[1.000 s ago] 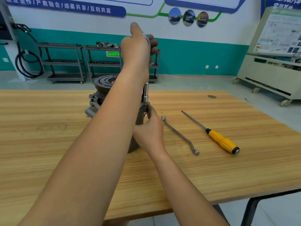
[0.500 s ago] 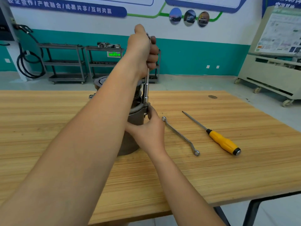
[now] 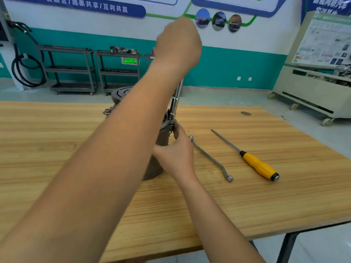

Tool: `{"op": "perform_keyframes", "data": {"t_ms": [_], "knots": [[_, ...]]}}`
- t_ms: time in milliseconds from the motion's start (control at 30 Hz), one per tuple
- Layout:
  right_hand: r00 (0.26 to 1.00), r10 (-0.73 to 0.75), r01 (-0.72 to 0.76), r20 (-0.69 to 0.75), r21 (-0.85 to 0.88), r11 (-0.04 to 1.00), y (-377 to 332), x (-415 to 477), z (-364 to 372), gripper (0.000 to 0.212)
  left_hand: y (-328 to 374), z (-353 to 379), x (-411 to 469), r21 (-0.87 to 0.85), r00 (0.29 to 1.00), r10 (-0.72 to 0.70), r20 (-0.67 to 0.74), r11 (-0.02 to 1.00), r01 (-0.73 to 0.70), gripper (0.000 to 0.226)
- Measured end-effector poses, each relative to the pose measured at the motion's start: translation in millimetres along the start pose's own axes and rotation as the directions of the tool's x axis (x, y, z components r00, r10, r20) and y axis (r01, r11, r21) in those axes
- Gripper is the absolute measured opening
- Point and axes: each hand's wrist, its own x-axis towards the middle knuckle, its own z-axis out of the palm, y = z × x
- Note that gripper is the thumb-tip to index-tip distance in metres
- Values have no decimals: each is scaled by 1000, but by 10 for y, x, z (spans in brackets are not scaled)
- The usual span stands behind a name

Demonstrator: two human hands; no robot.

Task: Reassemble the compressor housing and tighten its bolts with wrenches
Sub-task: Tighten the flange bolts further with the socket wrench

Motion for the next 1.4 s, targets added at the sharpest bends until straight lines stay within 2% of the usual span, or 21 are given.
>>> {"op": "perform_keyframes", "data": {"t_ms": [67, 133, 167, 367, 433, 500, 567, 600, 667, 733, 800, 833, 900, 933, 1000, 1033, 1100, 1167, 1267, 1333, 1400], "knots": [[1000, -5, 5, -2, 19, 1000, -28, -7, -4, 103, 36, 138, -70, -280, 997, -77, -18, 958, 68, 38], [1000, 8, -8, -1, 13, 1000, -55, -10, -8, 104, 38, 230, -95, -555, 986, -166, -27, 822, 123, 46], [1000, 3, -3, 5, 2, 1000, -55, -13, -13, 102, 25, 247, -82, -620, 985, -171, -17, 775, 124, 47], [1000, 1, -2, -31, -52, 999, 35, 46, -21, 82, -103, 119, -50, -670, 961, -7, 278, 716, 199, 38], [1000, 1, -3, -28, -51, 999, 49, 61, -27, 70, -197, 50, -11, -692, 896, 108, 431, 677, 251, 39], [1000, -4, 3, -26, -41, 999, 58, 61, -25, 67, -272, -30, 36, -702, 787, 226, 573, 632, 330, 41], [1000, -4, 3, -23, -42, 999, 60, 62, -24, 69, -294, -71, 55, -690, 716, 277, 641, 615, 380, 42], [1000, -3, 2, -19, -49, 999, 60, 65, -27, 68, -287, -89, 54, -671, 706, 265, 657, 633, 387, 41], [1000, -1, 1, -6, -60, 998, 56, 60, -35, 63, -255, -160, 64, -576, 741, 189, 645, 758, 308, 41], [1000, 3, -2, 2, -68, 998, 46, 52, -43, 69, -192, -243, 68, -328, 843, 124, 524, 943, 65, 38], [1000, 12, -12, 4, -68, 998, 23, 41, -36, 80, -99, -237, 40, -67, 922, 136, 362, 990, -120, 27], [1000, 19, -18, 5, -65, 998, 11, 33, -28, 86, -44, -186, 6, -4, 953, 136, 270, 990, -140, 21], [1000, 29, -28, 7, -70, 997, -29, 10, -17, 99, 34, 1, -95, -43, 995, 86, 57, 996, -84, 27], [1000, 27, -27, 9, -73, 997, -50, -2, -13, 105, 42, 77, -112, -152, 1000, 13, -22, 988, -16, 32], [1000, 17, -17, 1, -70, 997, -67, -9, -15, 109, 15, 148, -78, -406, 989, -111, -93, 911, 64, 39], [1000, 16, -16, -5, -67, 998, -67, -6, -19, 108, -14, 159, -58, -450, 986, -109, -129, 892, 40, 43], [1000, 19, -19, 2, -68, 998, -49, 6, -30, 107, -36, 163, -60, -335, 980, 1, -198, 940, -69, 49], [1000, 21, -20, 12, -61, 998, -24, 10, -42, 100, -33, 178, -58, -243, 977, 104, -188, 959, -149, 49], [1000, 20, -20, 0, -70, 997, -4, 36, -56, 81, -28, 161, -21, -234, 974, 214, -73, 946, -226, 49], [1000, -12, 12, 4, -100, 995, 17, 59, -71, 59, -35, 94, -9, -291, 956, 288, 61, 921, -259, 48], [999, -36, 38, 20, -102, 994, 15, 74, -91, 51, -82, -30, -21, -440, 909, 347, 232, 871, -220, 45]]}}
